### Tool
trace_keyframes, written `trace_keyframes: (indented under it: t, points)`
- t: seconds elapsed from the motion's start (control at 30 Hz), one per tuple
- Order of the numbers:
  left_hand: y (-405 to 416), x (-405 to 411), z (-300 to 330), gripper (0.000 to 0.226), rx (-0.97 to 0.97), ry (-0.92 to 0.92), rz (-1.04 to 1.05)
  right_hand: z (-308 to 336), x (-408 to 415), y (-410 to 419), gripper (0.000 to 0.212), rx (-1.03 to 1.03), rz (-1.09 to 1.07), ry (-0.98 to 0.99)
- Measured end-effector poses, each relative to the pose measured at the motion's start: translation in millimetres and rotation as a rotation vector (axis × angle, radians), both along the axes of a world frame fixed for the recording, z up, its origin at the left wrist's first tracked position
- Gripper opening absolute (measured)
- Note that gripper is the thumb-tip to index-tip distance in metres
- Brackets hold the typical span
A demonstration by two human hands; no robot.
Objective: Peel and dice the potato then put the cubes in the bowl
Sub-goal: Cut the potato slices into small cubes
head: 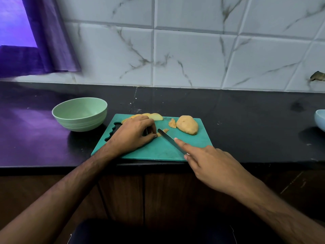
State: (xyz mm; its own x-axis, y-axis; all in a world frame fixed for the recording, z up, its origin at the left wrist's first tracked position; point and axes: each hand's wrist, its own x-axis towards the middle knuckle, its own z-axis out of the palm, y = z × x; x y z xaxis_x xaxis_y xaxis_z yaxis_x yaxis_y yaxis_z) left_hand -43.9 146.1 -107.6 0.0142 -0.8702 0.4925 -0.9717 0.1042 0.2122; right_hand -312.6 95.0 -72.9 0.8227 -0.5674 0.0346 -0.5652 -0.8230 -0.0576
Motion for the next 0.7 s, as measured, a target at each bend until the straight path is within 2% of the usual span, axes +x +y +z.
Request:
trace_keyframes:
  t: [0.53,0.7]
  points:
    - [0.4,-0.7,1.0,0.009,0.008,0.024,-0.007,-1.5,8.0,9.7,0.056,-0.029,0.015,0.041]
    - [1.6,-1.2,1.0,0.009,0.009,0.014,0.016,-7.3,6.5,10.8,0.059,-0.178,-0.01,0.063]
